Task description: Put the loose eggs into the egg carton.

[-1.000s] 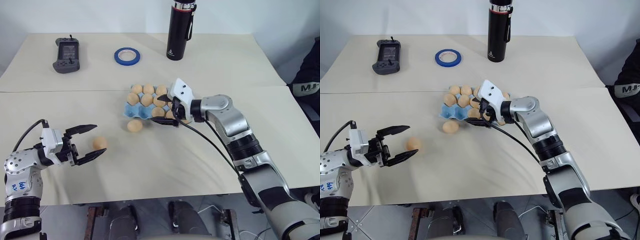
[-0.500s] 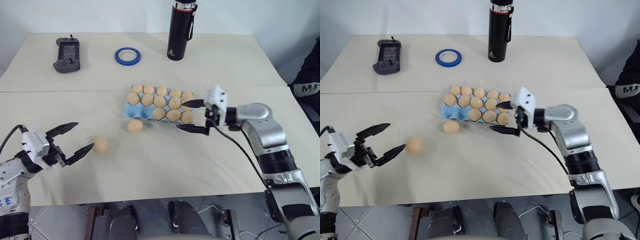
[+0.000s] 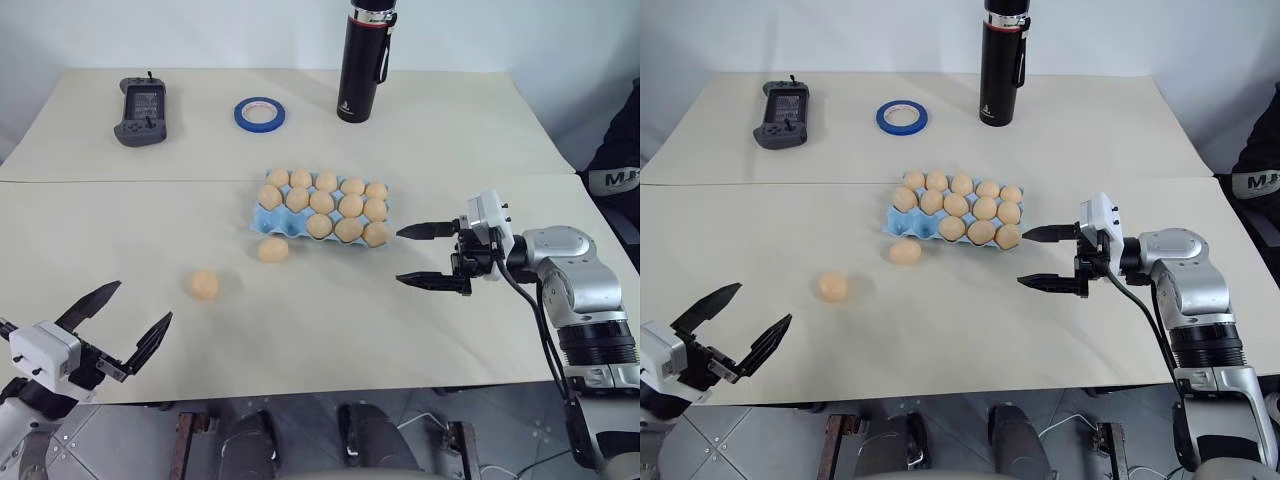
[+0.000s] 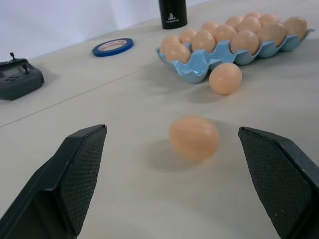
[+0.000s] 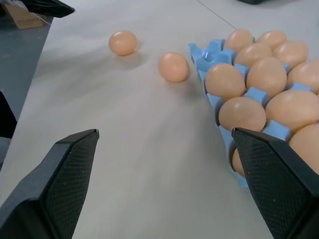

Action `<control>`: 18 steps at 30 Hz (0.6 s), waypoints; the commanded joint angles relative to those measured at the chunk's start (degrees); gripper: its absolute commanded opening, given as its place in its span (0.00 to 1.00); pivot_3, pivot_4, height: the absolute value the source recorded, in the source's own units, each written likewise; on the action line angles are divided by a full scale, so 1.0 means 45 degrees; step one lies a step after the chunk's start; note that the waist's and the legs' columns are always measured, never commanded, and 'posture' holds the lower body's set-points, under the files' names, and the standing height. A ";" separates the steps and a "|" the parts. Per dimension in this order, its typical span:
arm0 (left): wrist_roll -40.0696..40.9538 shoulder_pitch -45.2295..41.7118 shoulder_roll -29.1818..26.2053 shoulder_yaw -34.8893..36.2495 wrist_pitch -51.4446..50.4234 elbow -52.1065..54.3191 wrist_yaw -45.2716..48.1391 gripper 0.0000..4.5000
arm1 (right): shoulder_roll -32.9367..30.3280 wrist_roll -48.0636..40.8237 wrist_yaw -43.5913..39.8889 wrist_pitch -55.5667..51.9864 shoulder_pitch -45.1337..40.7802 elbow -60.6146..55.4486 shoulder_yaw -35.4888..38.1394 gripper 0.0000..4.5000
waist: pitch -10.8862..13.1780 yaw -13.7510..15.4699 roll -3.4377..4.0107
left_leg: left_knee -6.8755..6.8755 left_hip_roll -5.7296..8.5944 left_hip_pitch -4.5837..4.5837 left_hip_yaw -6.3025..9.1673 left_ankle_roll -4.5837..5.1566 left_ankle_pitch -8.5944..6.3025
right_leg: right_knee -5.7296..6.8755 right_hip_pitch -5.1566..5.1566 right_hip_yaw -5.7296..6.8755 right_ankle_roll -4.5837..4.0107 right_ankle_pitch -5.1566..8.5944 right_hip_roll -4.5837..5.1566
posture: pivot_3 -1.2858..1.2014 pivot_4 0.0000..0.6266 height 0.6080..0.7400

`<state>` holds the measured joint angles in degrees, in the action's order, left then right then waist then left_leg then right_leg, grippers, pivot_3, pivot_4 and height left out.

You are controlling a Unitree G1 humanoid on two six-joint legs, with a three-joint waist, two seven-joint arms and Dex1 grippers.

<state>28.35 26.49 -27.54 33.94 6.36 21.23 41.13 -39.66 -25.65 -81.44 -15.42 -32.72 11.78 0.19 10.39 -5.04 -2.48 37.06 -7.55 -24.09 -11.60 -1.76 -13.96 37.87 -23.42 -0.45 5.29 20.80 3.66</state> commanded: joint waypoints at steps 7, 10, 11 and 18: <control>-0.0686 -0.1544 -0.0598 -0.1003 -0.1307 0.2164 -0.1554 1.00 | -0.0194 -0.0185 0.0027 -0.0050 -0.0258 -0.0050 0.0339 0.99 | 0.0001 0.0019 0.0015 | 0.0003 0.0012 -0.0001 0.0002 0.0000 0.0019 | -0.0006 0.0012 -0.0001 -0.0039 -0.0015 -0.0002 | 0.52 0.24 1.00; -0.1382 -0.3207 -0.0741 -0.2665 -0.2388 0.2496 -0.2288 1.00 | -0.0132 -0.0206 0.0261 -0.0093 -0.0130 -0.0286 0.0381 0.99 | 0.0008 0.0023 0.0039 | 0.0004 0.0016 0.0000 -0.0005 0.0009 0.0044 | -0.0007 0.0013 -0.0003 0.0009 -0.0044 -0.0005 | 0.52 0.24 1.00; -0.1741 -0.3727 -0.0700 -0.3219 -0.2752 0.2555 -0.2606 1.00 | -0.0117 -0.0214 0.0325 -0.0093 -0.0065 -0.0373 0.0390 0.99 | 0.0010 0.0051 0.0043 | 0.0006 0.0019 0.0001 -0.0005 0.0008 0.0049 | -0.0005 0.0014 -0.0004 0.0019 -0.0049 -0.0007 | 0.52 0.24 1.00; -0.3085 -0.6444 0.0208 -0.5758 -0.4230 0.1626 -0.3897 1.00 | -0.0008 -0.0236 0.0810 -0.0196 0.0293 -0.0920 0.0371 0.99 | 0.0012 0.0063 0.0071 | -0.0003 0.0008 -0.0002 -0.0012 -0.0025 0.0063 | 0.0003 -0.0001 -0.0005 0.0081 -0.0082 -0.0037 | 0.52 0.24 1.00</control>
<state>15.54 -1.42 -27.10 9.62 -12.15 28.95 24.79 -39.63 -25.69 -78.35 -16.34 -31.37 10.02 0.39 10.45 -4.76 -2.15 37.05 -7.53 -24.10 -11.64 -1.89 -13.67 37.90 -23.44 -0.46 5.66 20.43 3.46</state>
